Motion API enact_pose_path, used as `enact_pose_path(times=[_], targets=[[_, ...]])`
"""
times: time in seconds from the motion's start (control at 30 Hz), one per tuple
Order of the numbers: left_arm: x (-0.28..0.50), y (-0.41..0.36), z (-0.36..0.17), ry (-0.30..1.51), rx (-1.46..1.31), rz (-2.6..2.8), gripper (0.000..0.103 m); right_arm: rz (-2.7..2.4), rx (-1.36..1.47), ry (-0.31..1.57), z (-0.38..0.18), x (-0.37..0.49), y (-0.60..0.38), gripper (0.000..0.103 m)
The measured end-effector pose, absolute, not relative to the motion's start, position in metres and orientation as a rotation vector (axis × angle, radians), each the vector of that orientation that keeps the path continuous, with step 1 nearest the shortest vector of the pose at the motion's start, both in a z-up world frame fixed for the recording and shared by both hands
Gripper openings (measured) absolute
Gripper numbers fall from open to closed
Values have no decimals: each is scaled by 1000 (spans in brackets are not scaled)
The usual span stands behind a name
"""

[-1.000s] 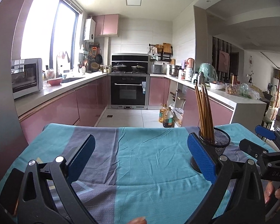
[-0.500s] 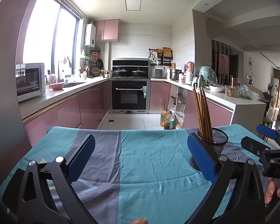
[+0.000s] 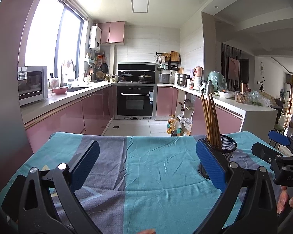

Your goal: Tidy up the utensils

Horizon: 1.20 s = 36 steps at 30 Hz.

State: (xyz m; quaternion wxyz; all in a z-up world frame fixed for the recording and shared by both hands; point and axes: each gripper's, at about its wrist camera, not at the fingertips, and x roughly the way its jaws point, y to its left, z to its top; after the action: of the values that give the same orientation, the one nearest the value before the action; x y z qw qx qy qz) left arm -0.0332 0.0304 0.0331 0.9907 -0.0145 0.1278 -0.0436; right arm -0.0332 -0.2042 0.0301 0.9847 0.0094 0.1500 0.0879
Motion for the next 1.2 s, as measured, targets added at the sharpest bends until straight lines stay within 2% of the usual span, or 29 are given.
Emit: enact_pose_path(times=[1.2], targets=[[-36, 27, 35, 244, -25, -90, 97, 176, 34, 310, 25, -29, -204, 96]])
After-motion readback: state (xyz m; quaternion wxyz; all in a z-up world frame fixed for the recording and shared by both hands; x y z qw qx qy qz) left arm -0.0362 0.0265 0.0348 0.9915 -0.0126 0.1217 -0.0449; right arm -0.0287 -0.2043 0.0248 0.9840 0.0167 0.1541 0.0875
